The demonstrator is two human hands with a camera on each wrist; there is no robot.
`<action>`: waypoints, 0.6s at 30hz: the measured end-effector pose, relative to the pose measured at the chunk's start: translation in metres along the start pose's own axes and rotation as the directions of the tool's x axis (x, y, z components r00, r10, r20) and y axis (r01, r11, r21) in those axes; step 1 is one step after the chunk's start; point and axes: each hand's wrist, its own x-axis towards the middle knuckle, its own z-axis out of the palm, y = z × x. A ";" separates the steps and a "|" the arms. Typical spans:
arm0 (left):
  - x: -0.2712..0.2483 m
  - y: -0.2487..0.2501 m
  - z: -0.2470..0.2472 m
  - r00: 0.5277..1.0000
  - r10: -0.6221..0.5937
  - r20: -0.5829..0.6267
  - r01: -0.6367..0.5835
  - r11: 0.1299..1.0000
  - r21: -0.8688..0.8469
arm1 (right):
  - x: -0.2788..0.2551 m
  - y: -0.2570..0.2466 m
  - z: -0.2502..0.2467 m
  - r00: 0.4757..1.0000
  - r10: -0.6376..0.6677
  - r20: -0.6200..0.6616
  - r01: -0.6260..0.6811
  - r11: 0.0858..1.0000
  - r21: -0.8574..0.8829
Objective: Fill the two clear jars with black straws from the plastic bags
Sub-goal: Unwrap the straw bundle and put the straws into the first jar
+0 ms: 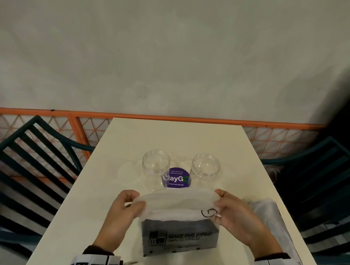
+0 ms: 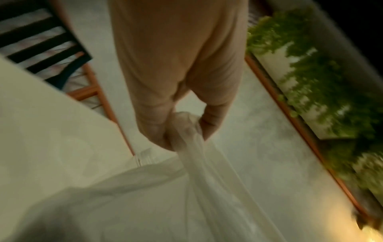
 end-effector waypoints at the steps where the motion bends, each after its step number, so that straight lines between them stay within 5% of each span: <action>1: 0.002 -0.001 0.000 0.997 0.047 -0.068 -0.040 0.994 0.099 | -0.001 0.001 0.001 0.999 -0.029 -0.042 0.026 0.996 -0.082; 4: 0.004 -0.003 -0.001 0.976 0.139 -0.164 -0.088 0.954 0.285 | 0.000 0.004 0.004 0.972 -0.162 -0.172 0.066 0.885 -0.460; 8: 0.002 0.000 0.003 0.996 0.031 -0.079 -0.024 0.995 0.092 | 0.002 0.006 0.006 0.928 -0.321 -0.192 0.053 0.620 -0.783; 14: -0.001 0.007 0.020 0.950 -0.184 0.251 0.256 0.919 -0.299 | 0.007 0.017 0.010 0.971 -0.121 -0.205 -0.009 0.841 -0.541; 18: -0.003 0.012 0.016 0.903 -0.214 0.371 0.386 0.785 -0.485 | 0.011 0.016 0.001 0.983 0.041 -0.178 -0.042 0.999 -0.003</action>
